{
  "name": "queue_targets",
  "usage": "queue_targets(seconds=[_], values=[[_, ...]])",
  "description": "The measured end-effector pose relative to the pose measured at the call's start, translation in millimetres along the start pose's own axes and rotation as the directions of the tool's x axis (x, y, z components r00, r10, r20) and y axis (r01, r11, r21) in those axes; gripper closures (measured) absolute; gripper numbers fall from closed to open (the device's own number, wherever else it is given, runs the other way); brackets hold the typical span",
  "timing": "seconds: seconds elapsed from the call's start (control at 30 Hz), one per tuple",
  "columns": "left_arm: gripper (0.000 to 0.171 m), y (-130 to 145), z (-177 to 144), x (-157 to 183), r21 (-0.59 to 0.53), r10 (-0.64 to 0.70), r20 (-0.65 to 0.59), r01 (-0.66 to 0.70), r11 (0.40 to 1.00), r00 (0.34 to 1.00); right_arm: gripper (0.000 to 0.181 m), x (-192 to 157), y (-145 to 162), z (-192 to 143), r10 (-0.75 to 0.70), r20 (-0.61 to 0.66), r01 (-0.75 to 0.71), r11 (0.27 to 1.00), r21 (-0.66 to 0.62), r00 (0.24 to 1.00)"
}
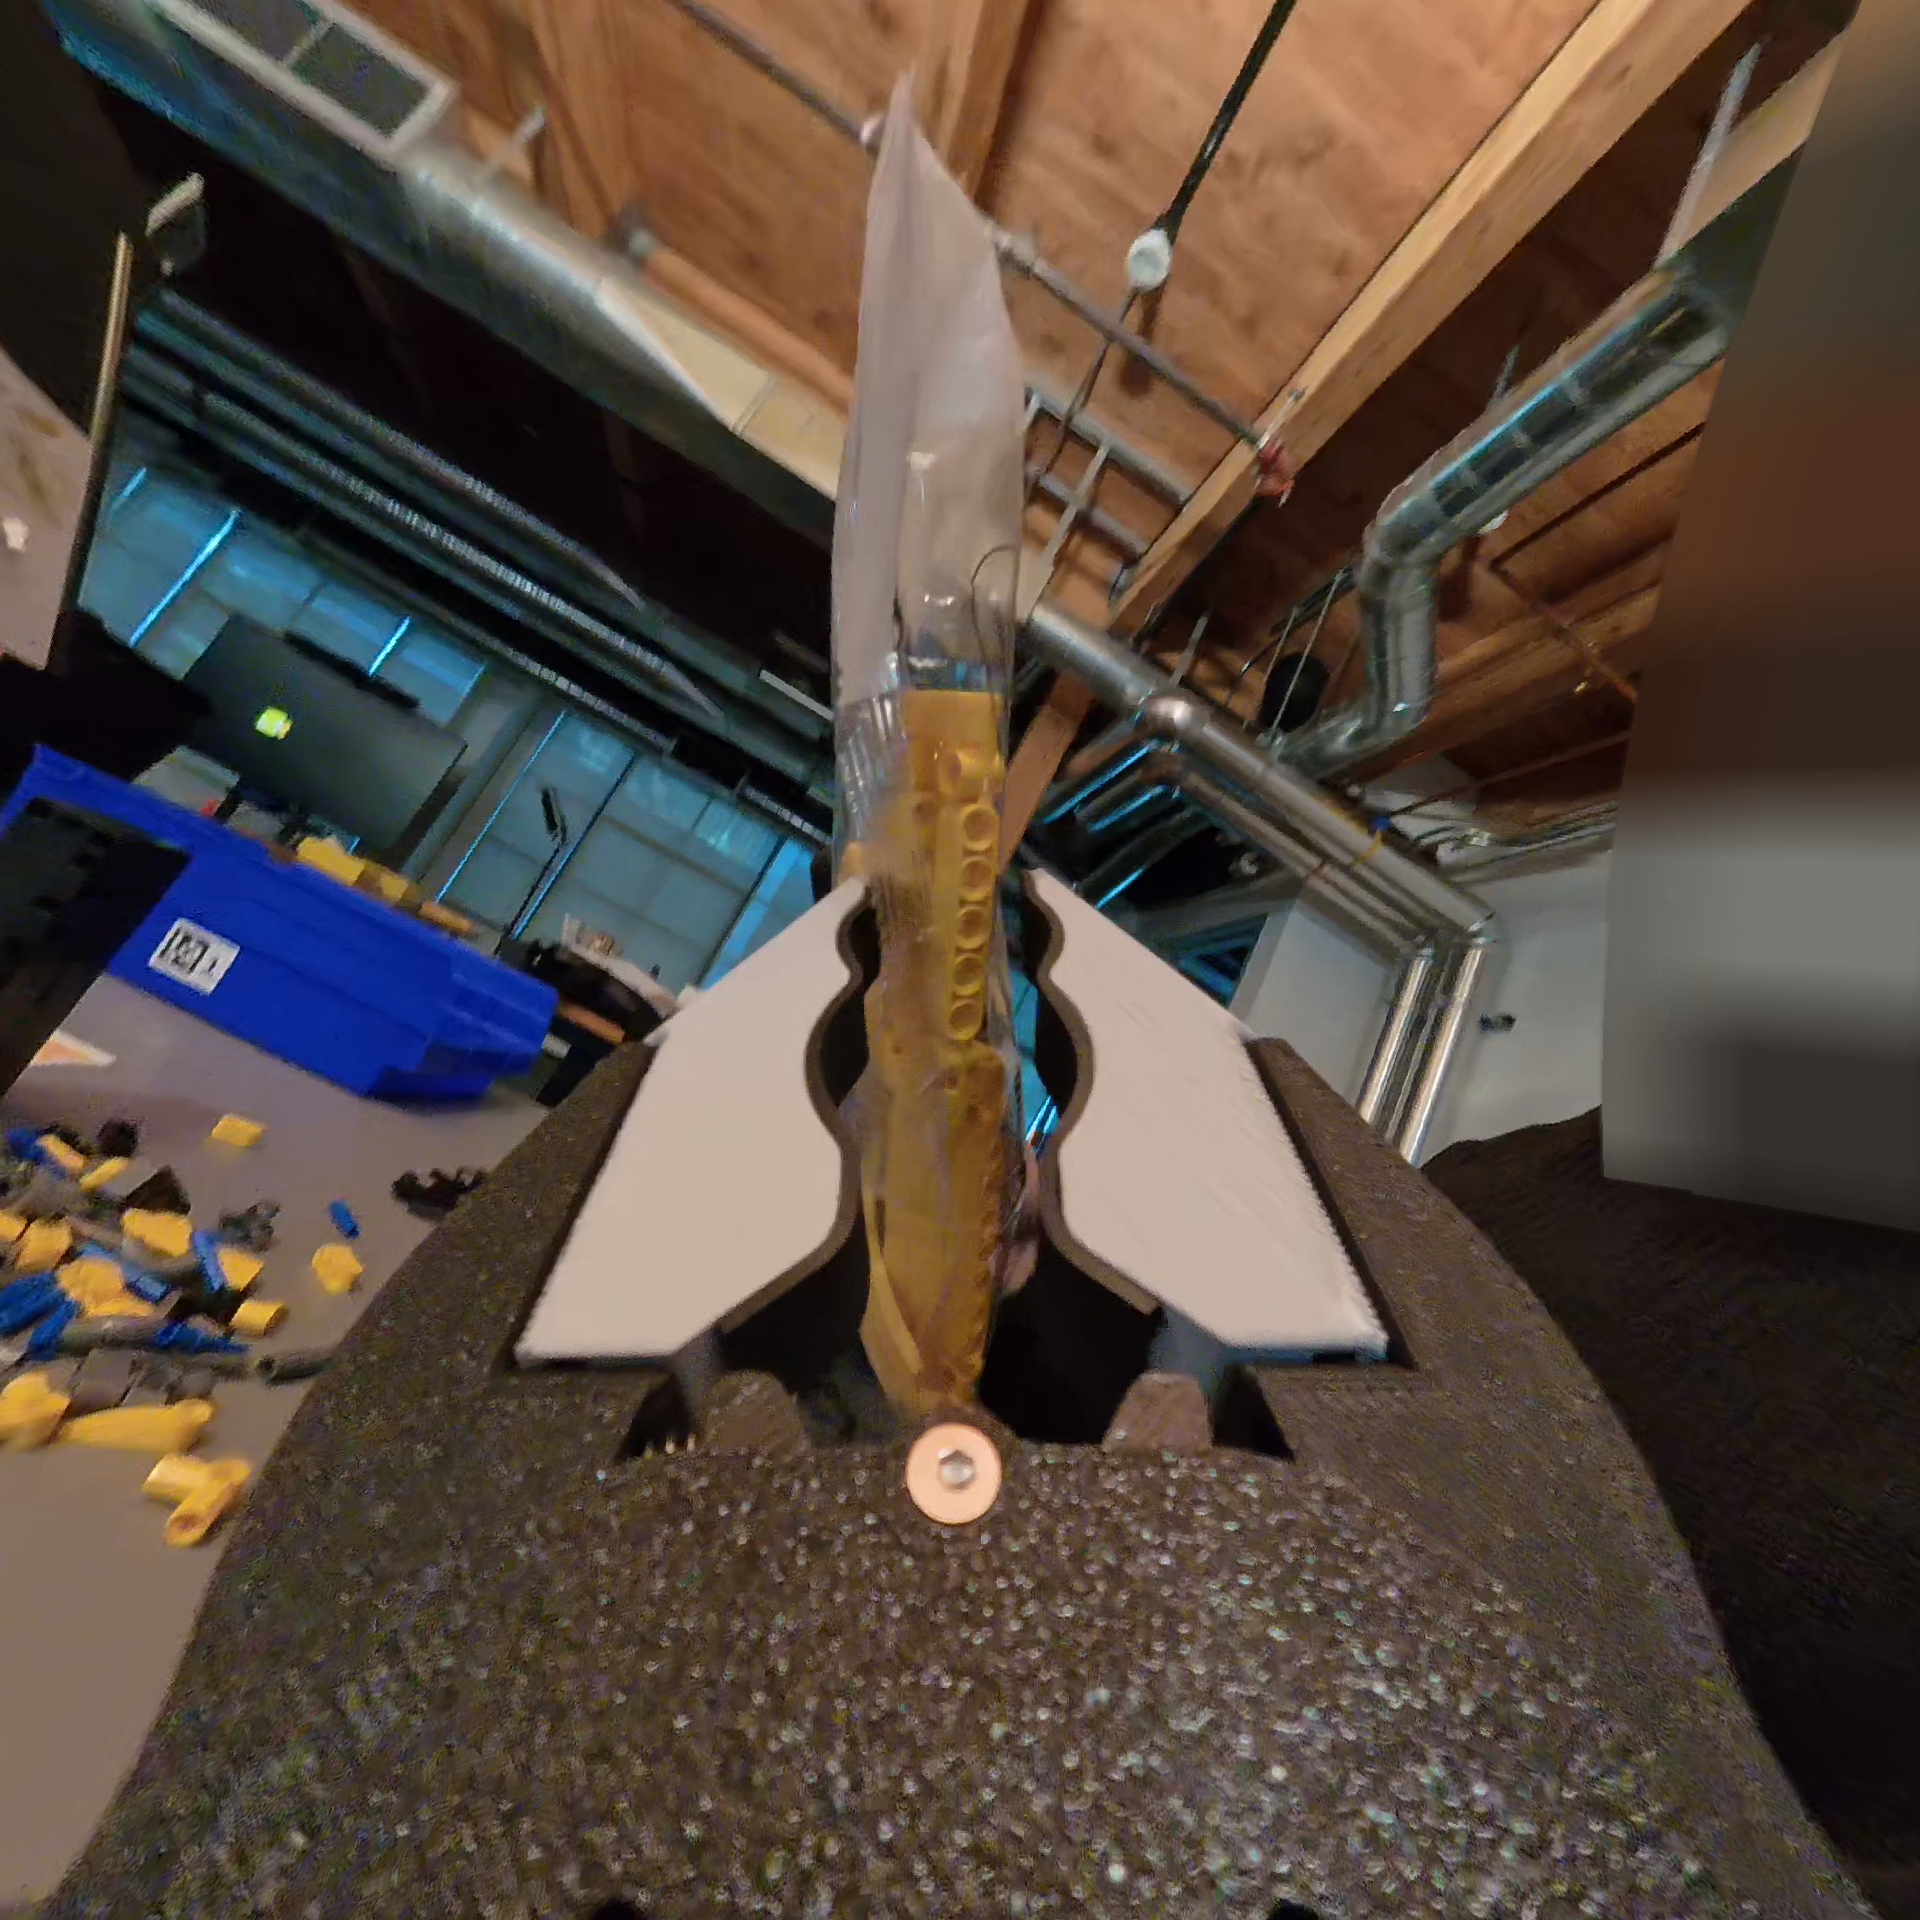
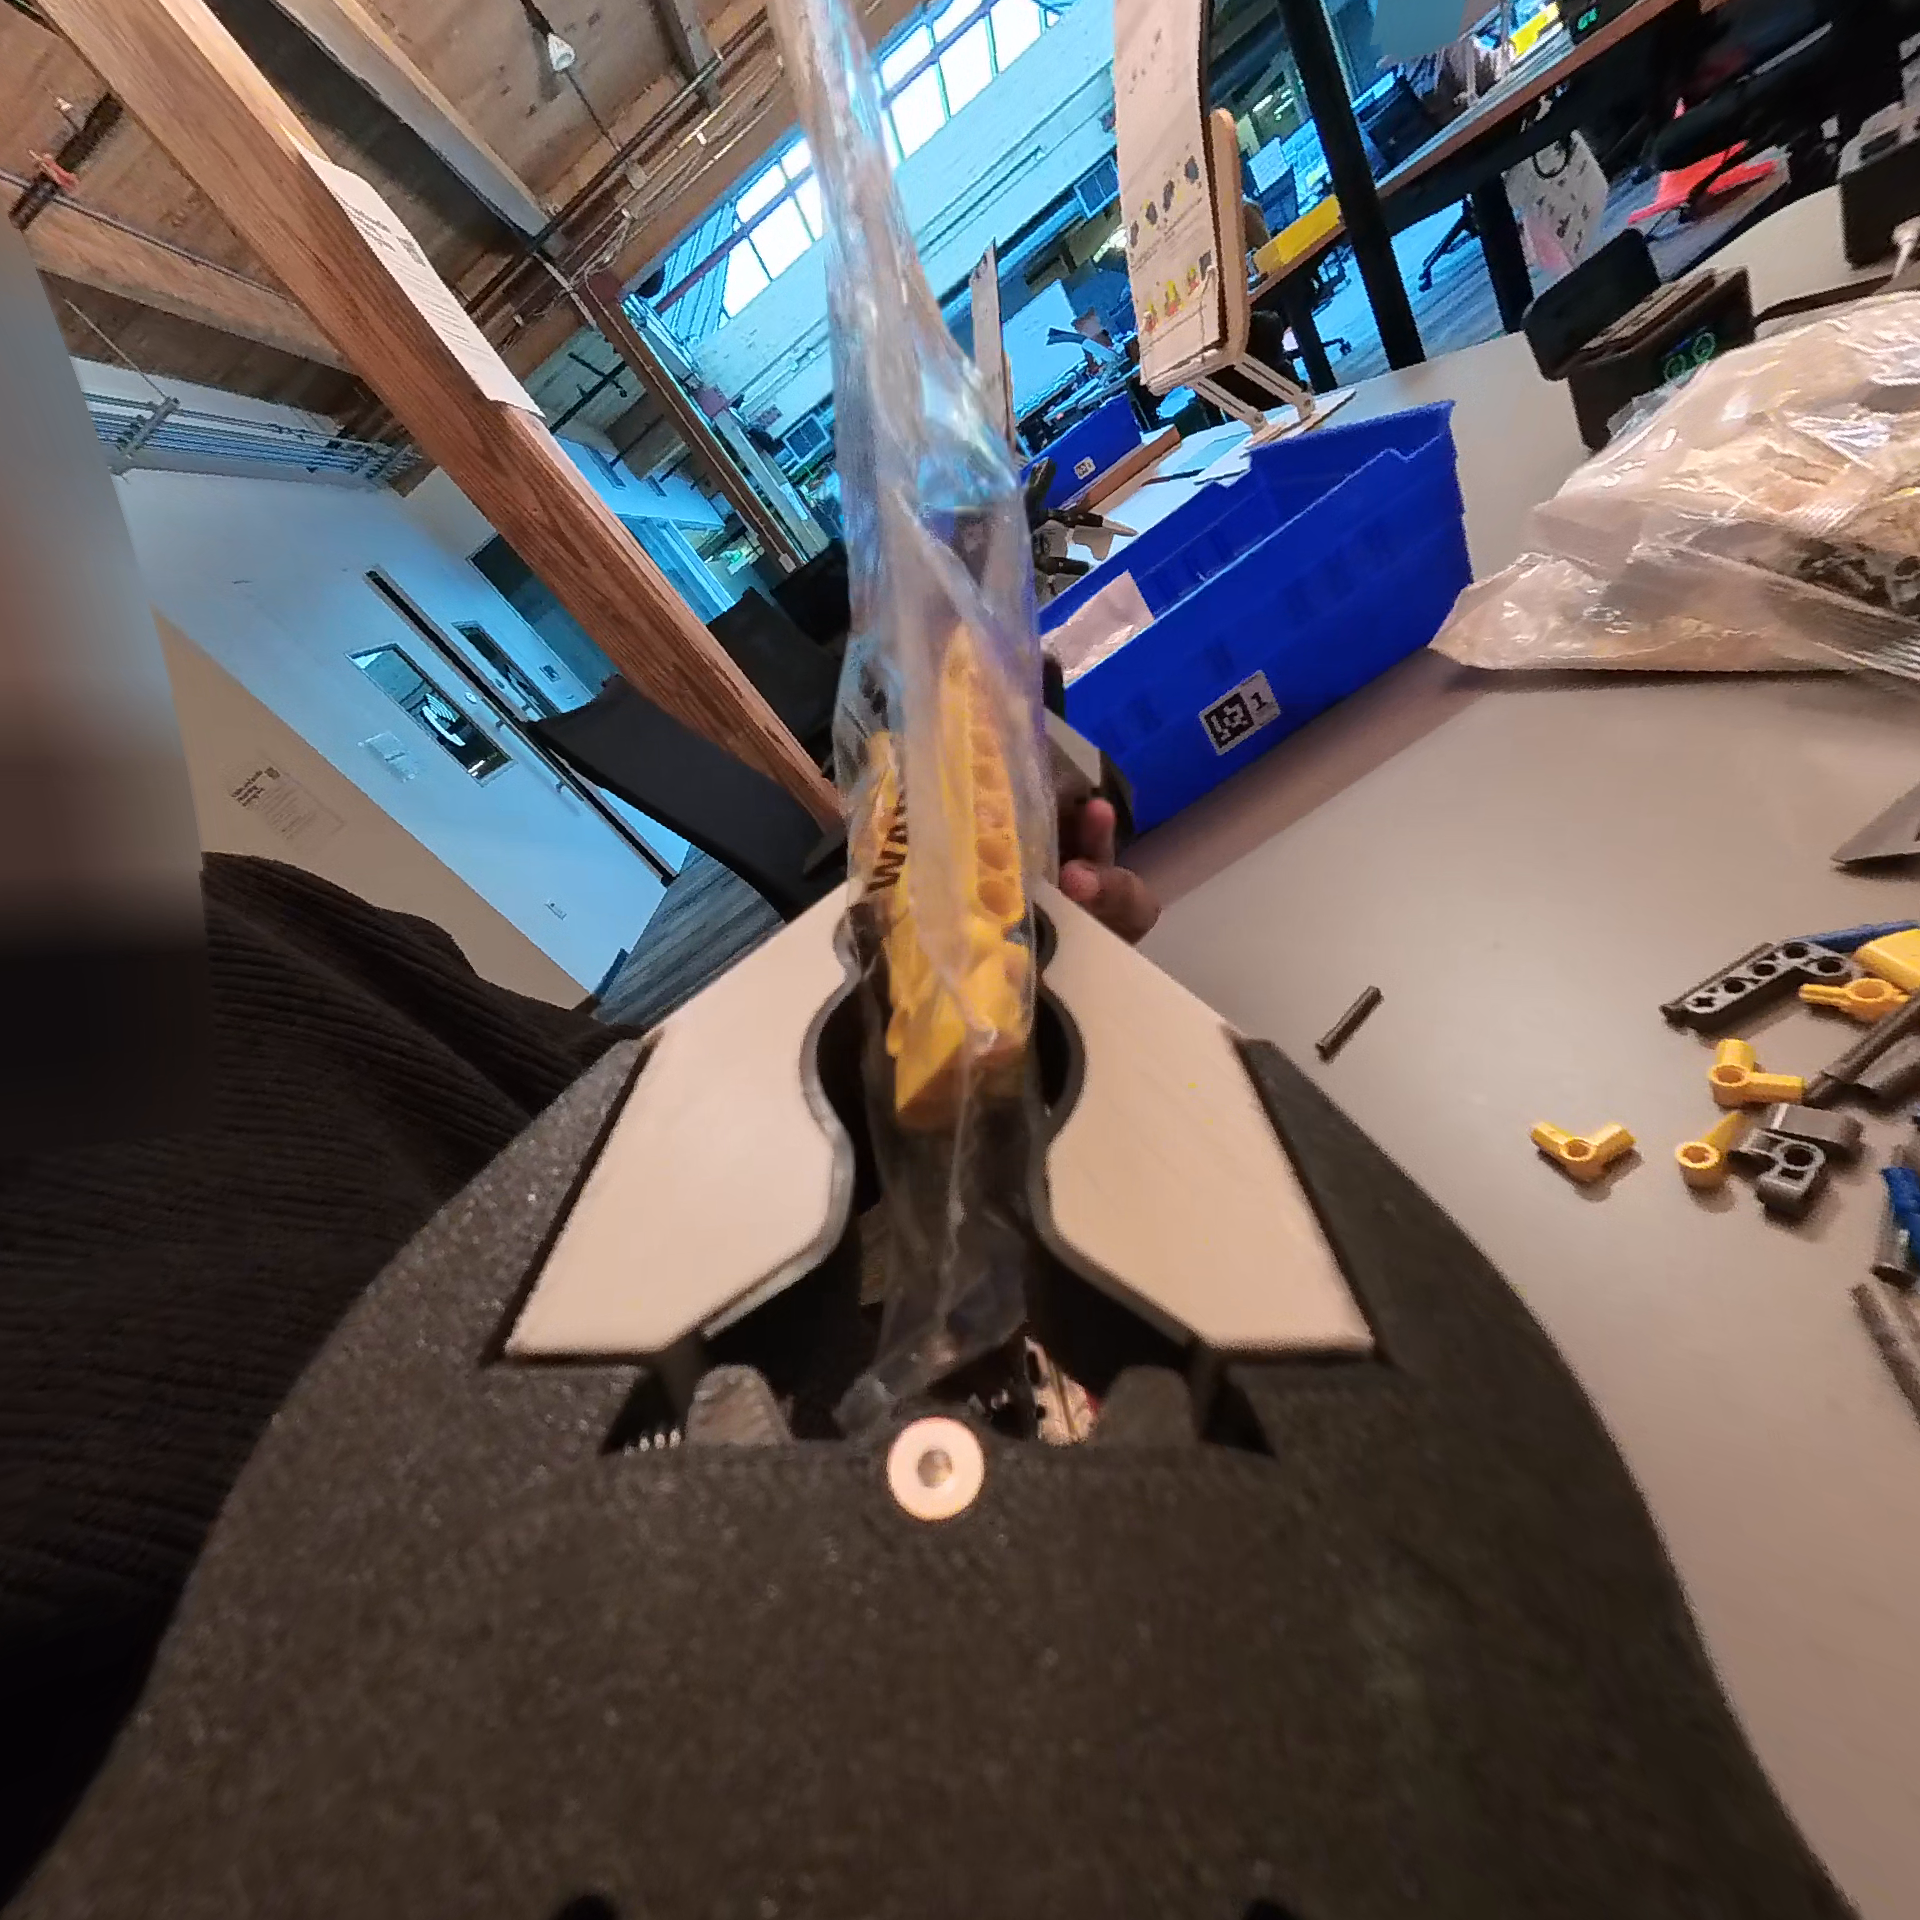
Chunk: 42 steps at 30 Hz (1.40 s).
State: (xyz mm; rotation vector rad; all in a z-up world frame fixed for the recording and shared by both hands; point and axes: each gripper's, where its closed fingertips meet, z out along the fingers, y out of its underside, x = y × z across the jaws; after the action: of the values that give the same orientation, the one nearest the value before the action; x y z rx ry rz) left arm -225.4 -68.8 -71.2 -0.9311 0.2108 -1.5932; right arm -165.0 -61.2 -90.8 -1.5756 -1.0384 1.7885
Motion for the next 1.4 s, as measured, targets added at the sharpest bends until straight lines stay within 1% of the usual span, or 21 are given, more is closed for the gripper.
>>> queue_targets(seconds=[0.07,0.17,0.2,0.4,0.47,0.57,0.63,0.7,0.8,0.83,0.93,1.17,1.4], values=[[0.134,-1.9,0.6,4.9,0.020,-0.003,-0.028,0.003,1.000,1.000,0.159,-1.0,-1.7,-1.0,-0.021,-0.013,0.021,1.000,0.000,1.000],[0.111,4.6,3.2,2.4,-0.009,-0.010,-0.019,0.010,1.000,1.000,0.161,1.7,-4.4,-3.3,-0.052,-0.058,0.053,0.999,0.003,0.997],[0.108,7.8,3.9,0.4,-0.025,-0.011,-0.011,0.011,1.000,1.000,0.161,2.3,-5.7,-4.2,-0.060,-0.069,0.061,0.998,0.008,0.996],[0.107,19.3,6.4,-5.5,-0.088,-0.008,0.019,0.010,0.996,1.000,0.163,0.3,-11.0,-8.1,-0.060,-0.068,0.063,0.997,0.036,0.996],[0.107,21.6,6.5,-8.8,-0.099,-0.010,0.038,0.013,0.995,0.999,0.163,1.1,-10.5,-8.0,-0.065,-0.077,0.067,0.997,0.034,0.995],[0.107,22.3,5.8,-10.5,-0.100,-0.032,0.038,0.036,0.994,0.999,0.163,1.4,-11.0,-8.1,-0.066,-0.082,0.069,0.997,0.037,0.994],[0.107,25.7,6.0,-11.8,-0.120,-0.043,0.039,0.048,0.992,0.998,0.163,0.3,-13.1,-8.4,-0.065,-0.078,0.069,0.996,0.050,0.995],[0.109,30.9,7.6,-12.5,-0.146,-0.047,0.043,0.053,0.988,0.998,0.163,-1.7,-14.6,-8.5,-0.058,-0.063,0.062,0.996,0.058,0.996],[0.136,37.0,8.8,-14.3,-0.173,-0.027,0.061,0.037,0.984,0.998,0.163,-3.7,-14.8,-7.7,-0.059,-0.047,0.062,0.996,0.064,0.997],[0.140,36.8,8.5,-14.1,-0.170,-0.022,0.060,0.032,0.985,0.998,0.163,-4.0,-15.0,-7.4,-0.058,-0.046,0.061,0.996,0.066,0.997],[0.144,35.8,8.0,-13.8,-0.169,-0.037,0.055,0.046,0.985,0.998,0.163,-3.8,-14.9,-6.6,-0.058,-0.044,0.061,0.996,0.070,0.997],[0.152,31.4,8.1,-10.6,-0.149,-0.018,0.048,0.025,0.989,0.999,0.159,-3.7,-17.4,-5.6,-0.062,-0.042,0.066,0.994,0.091,0.997],[0.152,29.3,7.7,-10.6,-0.138,-0.029,0.046,0.036,0.990,0.999,0.156,-4.0,-20.4,-5.4,-0.063,-0.044,0.068,0.992,0.109,0.997]])
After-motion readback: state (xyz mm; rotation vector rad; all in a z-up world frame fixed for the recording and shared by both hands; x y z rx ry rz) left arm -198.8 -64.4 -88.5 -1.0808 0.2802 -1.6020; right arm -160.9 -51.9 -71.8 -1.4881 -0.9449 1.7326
